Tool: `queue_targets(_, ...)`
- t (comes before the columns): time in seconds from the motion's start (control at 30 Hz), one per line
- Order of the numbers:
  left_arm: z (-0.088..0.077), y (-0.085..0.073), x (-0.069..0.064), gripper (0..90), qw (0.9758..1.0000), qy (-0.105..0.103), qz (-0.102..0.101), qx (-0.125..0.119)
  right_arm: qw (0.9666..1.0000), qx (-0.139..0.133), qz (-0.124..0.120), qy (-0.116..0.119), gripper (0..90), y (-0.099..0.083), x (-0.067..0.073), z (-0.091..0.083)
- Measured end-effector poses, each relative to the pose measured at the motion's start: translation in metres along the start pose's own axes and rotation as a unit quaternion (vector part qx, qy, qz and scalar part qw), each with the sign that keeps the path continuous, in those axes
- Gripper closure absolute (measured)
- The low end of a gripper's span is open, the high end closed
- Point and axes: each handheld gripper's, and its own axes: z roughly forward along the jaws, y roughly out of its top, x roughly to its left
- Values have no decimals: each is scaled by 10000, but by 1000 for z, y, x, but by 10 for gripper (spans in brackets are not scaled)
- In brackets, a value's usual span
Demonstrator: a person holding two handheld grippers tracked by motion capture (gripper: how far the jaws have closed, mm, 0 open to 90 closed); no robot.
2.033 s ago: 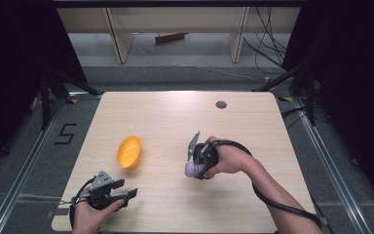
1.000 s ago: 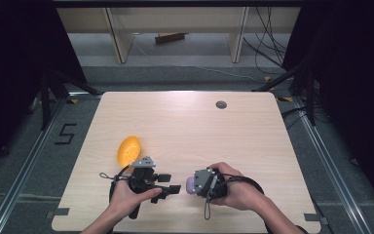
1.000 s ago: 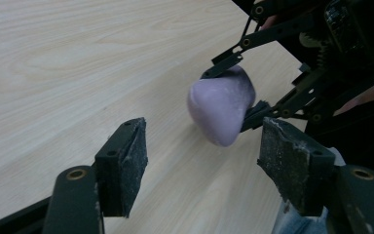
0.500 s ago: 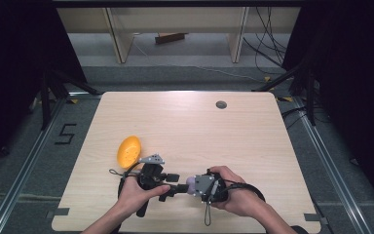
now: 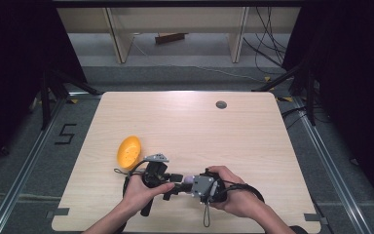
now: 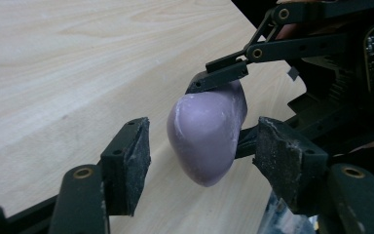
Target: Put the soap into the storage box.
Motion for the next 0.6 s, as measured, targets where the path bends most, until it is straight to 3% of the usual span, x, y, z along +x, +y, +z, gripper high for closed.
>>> queue_targets(0.3, 9, -1, 2, 409, 9997, -34, -227, 10, 10000, -16, -31, -50, 499, 0, 0, -2)
queue_targets(0.33, 9, -1, 3, 414, 9996, -156, -240, 15, 9997, -84, -231, -35, 500, 1, -2, -1)
queue_targets(0.37, 10, -1, 3, 419, 9995, -155, -271, 10, 10000, -54, -31, 24, 500, 1, 0, -2)
queue_targets(0.47, 11, 0, 4, 436, 9992, -187, -341, 1, 9998, -95, -151, -39, 500, 3, -1, -2)
queue_targets(0.5, 11, 0, 3, 442, 9993, -81, -355, 24, 9999, -68, -96, -64, 499, 3, 0, -2)
queue_targets(0.57, 13, 0, 3, 453, 9992, -136, -388, -9, 10000, -71, -43, -8, 500, 4, 0, -3)
queue_targets(0.6, 13, 0, 1, 458, 9984, -113, -558, -11, 10000, -57, -25, 5, 500, 4, 1, -2)
